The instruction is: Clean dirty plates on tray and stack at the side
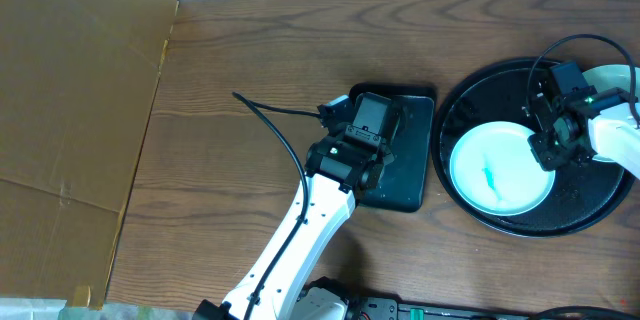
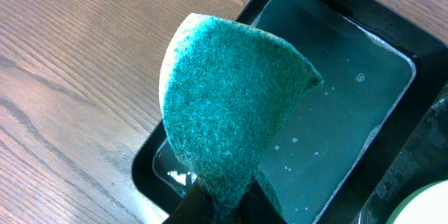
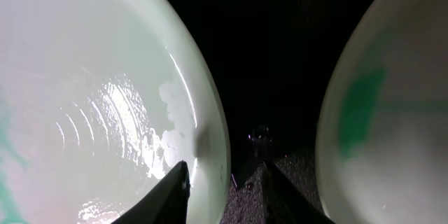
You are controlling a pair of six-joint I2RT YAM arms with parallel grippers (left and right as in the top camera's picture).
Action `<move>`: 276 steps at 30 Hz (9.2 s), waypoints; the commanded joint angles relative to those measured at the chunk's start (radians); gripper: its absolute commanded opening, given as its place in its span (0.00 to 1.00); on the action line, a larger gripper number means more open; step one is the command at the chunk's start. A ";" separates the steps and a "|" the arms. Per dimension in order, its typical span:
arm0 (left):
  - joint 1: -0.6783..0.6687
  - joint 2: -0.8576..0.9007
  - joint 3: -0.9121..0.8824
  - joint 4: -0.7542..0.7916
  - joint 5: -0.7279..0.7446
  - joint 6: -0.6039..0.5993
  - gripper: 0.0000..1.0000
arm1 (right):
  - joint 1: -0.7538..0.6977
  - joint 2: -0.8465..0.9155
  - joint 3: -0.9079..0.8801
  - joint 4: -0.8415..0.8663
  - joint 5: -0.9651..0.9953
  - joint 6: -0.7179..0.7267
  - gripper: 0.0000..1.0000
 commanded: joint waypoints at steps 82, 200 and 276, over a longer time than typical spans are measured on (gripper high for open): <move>0.229 0.485 -0.029 0.389 0.420 0.418 0.25 | 0.000 0.004 -0.102 0.137 -0.002 0.037 0.22; -0.304 0.463 -0.037 0.723 0.425 -0.225 0.07 | -0.013 0.004 -0.102 0.088 0.006 0.374 0.02; 0.064 0.084 -0.038 0.175 0.241 0.115 0.07 | 0.246 -0.538 -0.066 0.334 0.971 -0.564 0.01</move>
